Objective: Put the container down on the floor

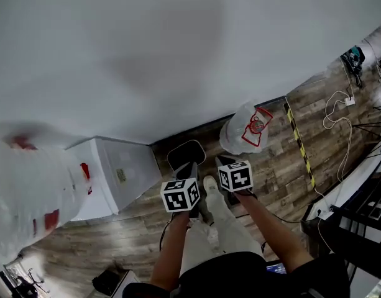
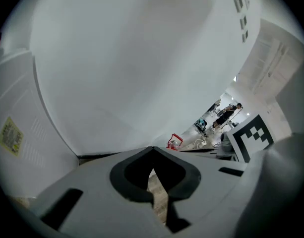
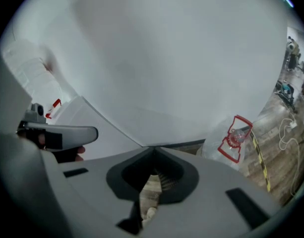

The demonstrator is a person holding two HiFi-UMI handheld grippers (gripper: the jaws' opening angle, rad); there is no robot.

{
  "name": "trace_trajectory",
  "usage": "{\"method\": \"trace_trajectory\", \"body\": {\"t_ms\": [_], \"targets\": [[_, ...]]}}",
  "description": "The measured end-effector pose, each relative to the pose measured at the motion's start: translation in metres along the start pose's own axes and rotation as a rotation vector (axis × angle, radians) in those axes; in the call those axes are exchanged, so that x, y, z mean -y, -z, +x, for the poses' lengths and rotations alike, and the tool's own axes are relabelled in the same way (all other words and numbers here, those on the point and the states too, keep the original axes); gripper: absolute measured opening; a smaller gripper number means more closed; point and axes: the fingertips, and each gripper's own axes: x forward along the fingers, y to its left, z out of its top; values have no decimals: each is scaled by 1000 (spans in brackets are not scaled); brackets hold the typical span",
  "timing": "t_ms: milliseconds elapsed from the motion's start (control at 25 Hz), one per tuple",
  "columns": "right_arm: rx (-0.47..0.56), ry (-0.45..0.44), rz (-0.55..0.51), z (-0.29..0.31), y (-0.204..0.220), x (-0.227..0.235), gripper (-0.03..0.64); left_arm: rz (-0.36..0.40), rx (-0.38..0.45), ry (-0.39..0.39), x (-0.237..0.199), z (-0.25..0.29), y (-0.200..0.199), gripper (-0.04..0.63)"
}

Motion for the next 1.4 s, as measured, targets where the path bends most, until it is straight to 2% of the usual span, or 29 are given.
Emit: {"method": "trace_trajectory", "body": {"t_ms": [160,400,720,1080,1400], "targets": [[78,-25,9,-31,-27,-21,31,80,55,-15,9,-41,-22,17],[131,-54,-78,-73,-39,-63,31,107,95,0,29,-95,-33,17],[251,-107,-104,-128,-48,-112,31,153,178,34,53,-158,-47,17],[361,-102,-160,-186,-53,-155,31,217,272,69,74,-222,-59,17],[532,-108,-188,-249,-72,-193,31,317,356,87,89,-277,-70,17]]}}
